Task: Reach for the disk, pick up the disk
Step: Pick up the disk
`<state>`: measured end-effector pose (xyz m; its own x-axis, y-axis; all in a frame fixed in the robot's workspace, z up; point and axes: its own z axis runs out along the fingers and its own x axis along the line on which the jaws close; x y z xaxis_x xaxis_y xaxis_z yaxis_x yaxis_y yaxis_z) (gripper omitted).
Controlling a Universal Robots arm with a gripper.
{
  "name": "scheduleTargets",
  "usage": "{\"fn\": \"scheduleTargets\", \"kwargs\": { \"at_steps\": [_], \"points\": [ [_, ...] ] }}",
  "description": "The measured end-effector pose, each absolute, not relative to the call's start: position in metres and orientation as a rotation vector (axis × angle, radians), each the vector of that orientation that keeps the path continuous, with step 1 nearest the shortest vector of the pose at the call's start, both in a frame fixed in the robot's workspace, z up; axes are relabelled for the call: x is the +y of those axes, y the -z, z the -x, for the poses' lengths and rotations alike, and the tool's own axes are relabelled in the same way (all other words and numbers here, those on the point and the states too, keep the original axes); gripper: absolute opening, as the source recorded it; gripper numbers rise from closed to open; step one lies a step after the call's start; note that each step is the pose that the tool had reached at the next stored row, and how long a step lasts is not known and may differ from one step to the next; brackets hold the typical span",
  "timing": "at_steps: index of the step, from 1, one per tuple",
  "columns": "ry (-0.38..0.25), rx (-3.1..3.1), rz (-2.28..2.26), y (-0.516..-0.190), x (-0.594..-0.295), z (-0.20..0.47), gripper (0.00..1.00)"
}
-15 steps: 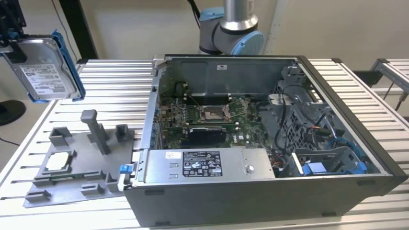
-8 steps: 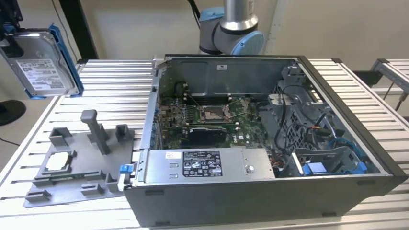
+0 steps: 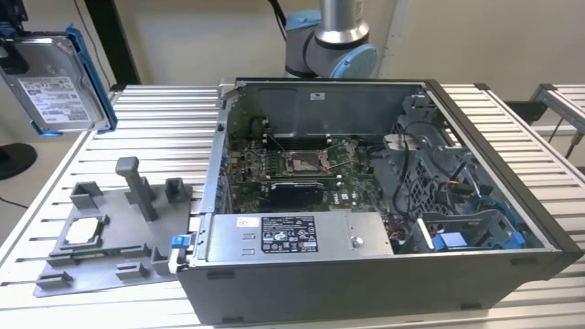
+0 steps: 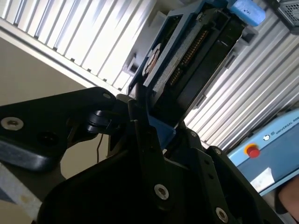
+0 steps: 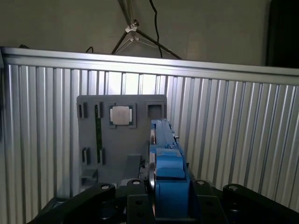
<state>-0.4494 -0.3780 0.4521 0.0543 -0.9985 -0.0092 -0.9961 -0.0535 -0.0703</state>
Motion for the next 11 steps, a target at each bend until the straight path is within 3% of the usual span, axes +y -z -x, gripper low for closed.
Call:
{"fn": "scheduleTargets", "kwargs": {
  "at_steps": [11],
  "points": [
    [0.064, 2.121, 2.239, -0.468, -0.378, 0.449, 0.0]
  ]
}}
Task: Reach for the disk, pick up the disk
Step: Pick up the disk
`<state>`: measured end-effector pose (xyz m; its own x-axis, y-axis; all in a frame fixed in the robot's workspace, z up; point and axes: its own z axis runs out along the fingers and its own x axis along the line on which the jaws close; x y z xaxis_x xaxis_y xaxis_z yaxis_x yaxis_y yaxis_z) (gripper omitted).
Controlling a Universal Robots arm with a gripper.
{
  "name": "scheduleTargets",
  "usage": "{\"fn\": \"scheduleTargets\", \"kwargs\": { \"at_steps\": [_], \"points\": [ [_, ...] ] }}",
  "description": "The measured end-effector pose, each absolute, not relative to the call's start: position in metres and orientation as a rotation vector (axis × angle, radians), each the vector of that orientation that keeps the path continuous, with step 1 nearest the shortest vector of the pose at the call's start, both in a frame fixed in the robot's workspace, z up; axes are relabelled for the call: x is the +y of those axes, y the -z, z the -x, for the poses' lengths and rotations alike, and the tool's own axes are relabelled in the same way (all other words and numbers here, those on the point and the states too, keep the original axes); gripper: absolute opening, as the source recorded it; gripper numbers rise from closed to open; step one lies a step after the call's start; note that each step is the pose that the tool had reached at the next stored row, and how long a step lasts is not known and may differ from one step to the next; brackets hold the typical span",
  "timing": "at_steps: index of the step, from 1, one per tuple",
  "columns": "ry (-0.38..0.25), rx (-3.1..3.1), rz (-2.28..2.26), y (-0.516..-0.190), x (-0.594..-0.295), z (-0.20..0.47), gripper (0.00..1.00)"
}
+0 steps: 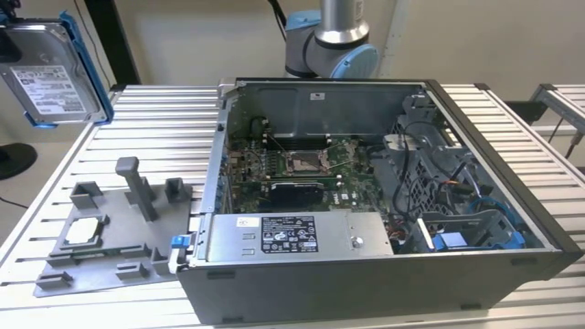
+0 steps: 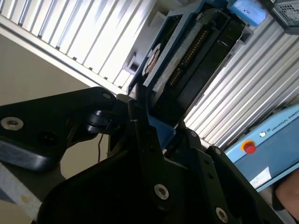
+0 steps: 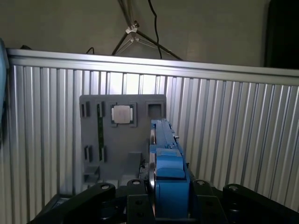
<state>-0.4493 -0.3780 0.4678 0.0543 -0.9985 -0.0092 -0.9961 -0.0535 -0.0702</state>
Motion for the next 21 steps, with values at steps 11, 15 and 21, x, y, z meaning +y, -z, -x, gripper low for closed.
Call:
{"fn": "scheduleTargets", "kwargs": {
  "at_steps": [11, 15, 21],
  "points": [
    [0.064, 2.121, 2.239, -0.486, -0.378, 0.449, 0.0],
    [0.064, 2.121, 2.238, -0.491, -0.378, 0.449, 0.0],
    [0.064, 2.121, 2.239, -0.501, -0.378, 0.449, 0.0]
  ]
}}
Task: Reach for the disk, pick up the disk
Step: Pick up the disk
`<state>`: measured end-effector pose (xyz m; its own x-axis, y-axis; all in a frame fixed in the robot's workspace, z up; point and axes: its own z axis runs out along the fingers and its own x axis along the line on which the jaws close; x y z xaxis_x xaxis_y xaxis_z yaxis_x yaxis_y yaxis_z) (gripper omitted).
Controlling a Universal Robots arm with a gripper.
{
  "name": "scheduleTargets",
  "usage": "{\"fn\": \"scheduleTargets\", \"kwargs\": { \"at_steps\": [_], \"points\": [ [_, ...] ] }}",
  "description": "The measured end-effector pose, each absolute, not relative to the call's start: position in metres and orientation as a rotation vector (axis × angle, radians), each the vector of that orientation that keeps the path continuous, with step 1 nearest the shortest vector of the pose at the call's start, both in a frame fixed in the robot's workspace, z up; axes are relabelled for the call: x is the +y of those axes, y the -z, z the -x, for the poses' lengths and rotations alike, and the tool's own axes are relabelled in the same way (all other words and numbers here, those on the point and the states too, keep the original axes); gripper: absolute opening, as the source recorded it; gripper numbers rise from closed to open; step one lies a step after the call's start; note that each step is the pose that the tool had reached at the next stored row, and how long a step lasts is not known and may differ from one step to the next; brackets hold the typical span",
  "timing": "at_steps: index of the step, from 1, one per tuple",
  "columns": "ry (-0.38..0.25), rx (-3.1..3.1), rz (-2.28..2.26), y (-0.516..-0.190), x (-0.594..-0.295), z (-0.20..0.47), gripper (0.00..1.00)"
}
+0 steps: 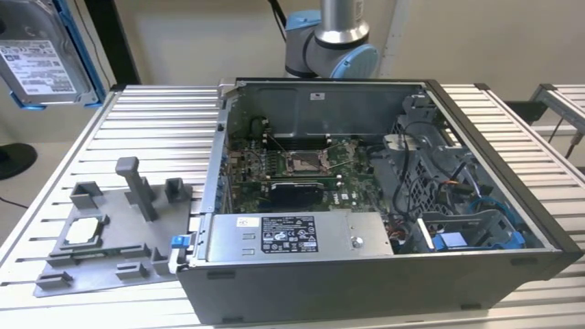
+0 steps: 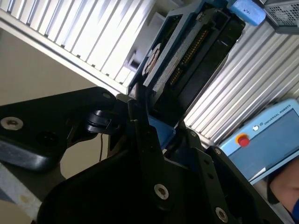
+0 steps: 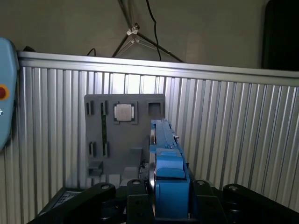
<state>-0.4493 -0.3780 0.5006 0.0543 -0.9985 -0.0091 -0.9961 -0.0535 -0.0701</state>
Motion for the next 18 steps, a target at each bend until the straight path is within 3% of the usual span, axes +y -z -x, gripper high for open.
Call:
{"fn": "scheduleTargets", "kwargs": {
  "at_steps": [18],
  "points": [
    [0.064, 2.121, 2.238, -0.513, -0.378, 0.449, 0.0]
  ]
}}
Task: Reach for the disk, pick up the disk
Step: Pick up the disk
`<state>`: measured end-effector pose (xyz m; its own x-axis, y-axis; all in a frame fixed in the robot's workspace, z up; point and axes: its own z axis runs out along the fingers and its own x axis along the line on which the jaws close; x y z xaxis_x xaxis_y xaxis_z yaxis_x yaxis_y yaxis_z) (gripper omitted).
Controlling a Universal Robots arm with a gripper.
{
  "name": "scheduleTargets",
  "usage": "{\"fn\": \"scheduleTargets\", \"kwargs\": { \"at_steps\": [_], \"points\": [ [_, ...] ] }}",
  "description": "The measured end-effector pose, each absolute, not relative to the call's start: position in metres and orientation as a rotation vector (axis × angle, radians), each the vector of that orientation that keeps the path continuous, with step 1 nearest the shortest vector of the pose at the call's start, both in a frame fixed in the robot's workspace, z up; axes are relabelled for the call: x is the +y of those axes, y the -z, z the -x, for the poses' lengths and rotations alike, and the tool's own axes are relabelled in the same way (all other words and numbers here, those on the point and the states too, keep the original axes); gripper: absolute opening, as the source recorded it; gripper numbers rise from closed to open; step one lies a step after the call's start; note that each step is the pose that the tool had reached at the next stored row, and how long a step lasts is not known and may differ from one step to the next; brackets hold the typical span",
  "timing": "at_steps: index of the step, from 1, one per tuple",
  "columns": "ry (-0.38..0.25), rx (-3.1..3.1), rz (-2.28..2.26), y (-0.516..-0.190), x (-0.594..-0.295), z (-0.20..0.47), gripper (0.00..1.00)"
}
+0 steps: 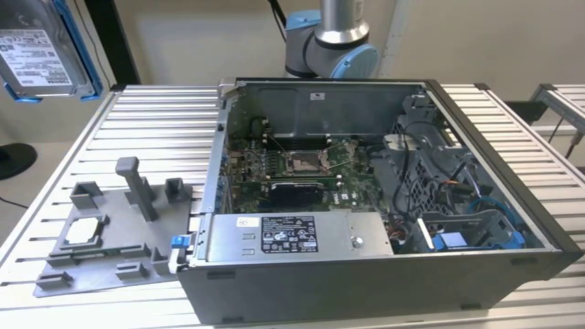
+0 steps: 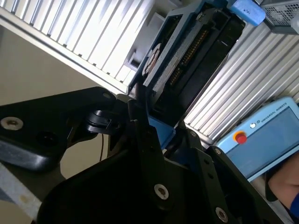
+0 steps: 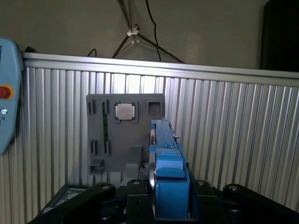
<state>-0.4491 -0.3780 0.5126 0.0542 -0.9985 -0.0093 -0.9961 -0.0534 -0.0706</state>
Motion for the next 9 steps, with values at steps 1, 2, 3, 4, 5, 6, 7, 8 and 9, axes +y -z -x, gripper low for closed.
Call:
{"fn": "scheduleTargets", "kwargs": {
  "at_steps": [1, 2, 3, 4, 5, 6, 7, 8, 9],
  "points": [
    [0.064, 2.121, 2.238, -0.5127, -0.378, 0.4486, 0.0],
    [0.064, 2.121, 2.239, -0.5128, -0.378, 0.448, 0.0],
    [0.064, 2.121, 2.238, -0.5127, -0.3781, 0.4472, 0.0],
    [0.064, 2.121, 2.238, -0.5127, -0.378, 0.446, 0.0],
    [0.064, 2.121, 2.238, -0.5127, -0.378, 0.4449, 0.0],
    [0.064, 2.121, 2.238, -0.5127, -0.378, 0.4436, 0.0],
    [0.064, 2.121, 2.238, -0.5127, -0.378, 0.4422, 0.0],
    [0.064, 2.121, 2.238, -0.5127, -0.378, 0.4407, 0.0],
    [0.064, 2.121, 2.238, -0.5127, -0.3781, 0.439, 0.0]
  ]
}}
